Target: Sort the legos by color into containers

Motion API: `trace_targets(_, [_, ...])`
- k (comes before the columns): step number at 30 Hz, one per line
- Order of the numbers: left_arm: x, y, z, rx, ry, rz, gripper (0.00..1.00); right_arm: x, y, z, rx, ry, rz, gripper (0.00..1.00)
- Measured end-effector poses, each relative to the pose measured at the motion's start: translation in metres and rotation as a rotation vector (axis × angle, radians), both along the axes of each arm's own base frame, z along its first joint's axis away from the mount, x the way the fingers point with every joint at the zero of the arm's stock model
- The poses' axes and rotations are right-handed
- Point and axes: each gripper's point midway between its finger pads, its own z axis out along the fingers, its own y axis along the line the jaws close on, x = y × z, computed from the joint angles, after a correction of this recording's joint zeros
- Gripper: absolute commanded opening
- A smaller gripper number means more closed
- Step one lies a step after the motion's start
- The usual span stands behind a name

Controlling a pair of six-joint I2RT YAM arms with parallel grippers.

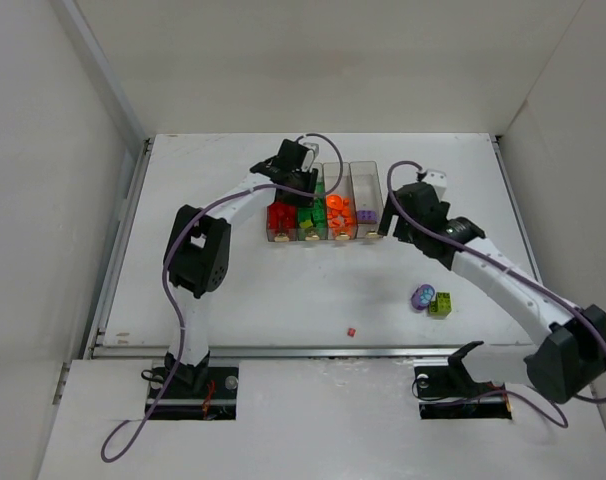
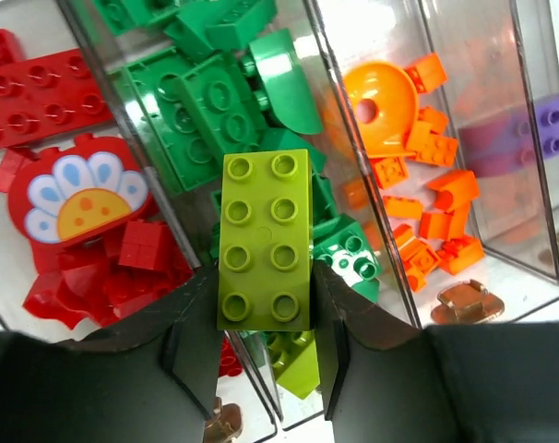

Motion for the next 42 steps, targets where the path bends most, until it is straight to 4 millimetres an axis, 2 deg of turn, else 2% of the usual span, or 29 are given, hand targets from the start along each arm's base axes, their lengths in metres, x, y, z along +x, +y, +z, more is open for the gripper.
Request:
trace_targets(1, [0.001, 0.001, 0.000, 0.003, -0.002, 0.008, 0.40, -0.003, -0.007, 0.005, 0.005, -0.011, -0.017, 0.97])
trace_targets(2, [0.001, 0.002, 0.000, 0.003, -0.002, 0.013, 0.68, -0.005, -0.015, 0.009, 0.010, -0.020, -0.035, 1.00])
trace_targets(5, [0.004, -0.005, 0.006, -0.020, -0.015, 0.013, 0.99, -0.011, -0.036, 0.020, 0.018, -0.039, -0.088, 1.00])
trace_targets(10, [0.000, -0.004, 0.005, -0.005, -0.004, 0.020, 0.99, -0.022, -0.060, 0.014, 0.012, 0.006, -0.149, 1.00])
trace_targets(16, [0.002, -0.003, 0.015, 0.003, -0.008, 0.027, 0.99, -0.046, -0.075, -0.021, 0.027, 0.139, -0.214, 1.00])
trace_targets(23, [0.016, -0.008, 0.051, -0.018, -0.069, 0.040, 0.99, -0.087, -0.067, -0.061, 0.108, 0.283, -0.218, 1.00])
trace_targets(27, [0.023, -0.005, 0.077, -0.037, -0.115, 0.050, 0.99, -0.108, -0.066, -0.085, 0.130, 0.359, -0.238, 0.92])
trace_targets(30, [0.027, 0.007, 0.096, -0.044, -0.146, 0.070, 0.99, -0.114, -0.068, -0.092, 0.131, 0.384, -0.262, 0.88])
trace_targets(35, [0.036, 0.039, 0.122, -0.052, -0.192, 0.123, 0.99, -0.112, -0.068, -0.099, 0.125, 0.402, -0.289, 0.80])
trace_targets(37, [0.036, 0.052, 0.126, -0.051, -0.196, 0.144, 0.99, -0.111, -0.068, -0.106, 0.118, 0.416, -0.295, 0.75])
trace_targets(42, [0.034, 0.075, 0.121, -0.043, -0.179, 0.175, 0.99, -0.113, -0.069, -0.122, 0.096, 0.460, -0.307, 0.73])
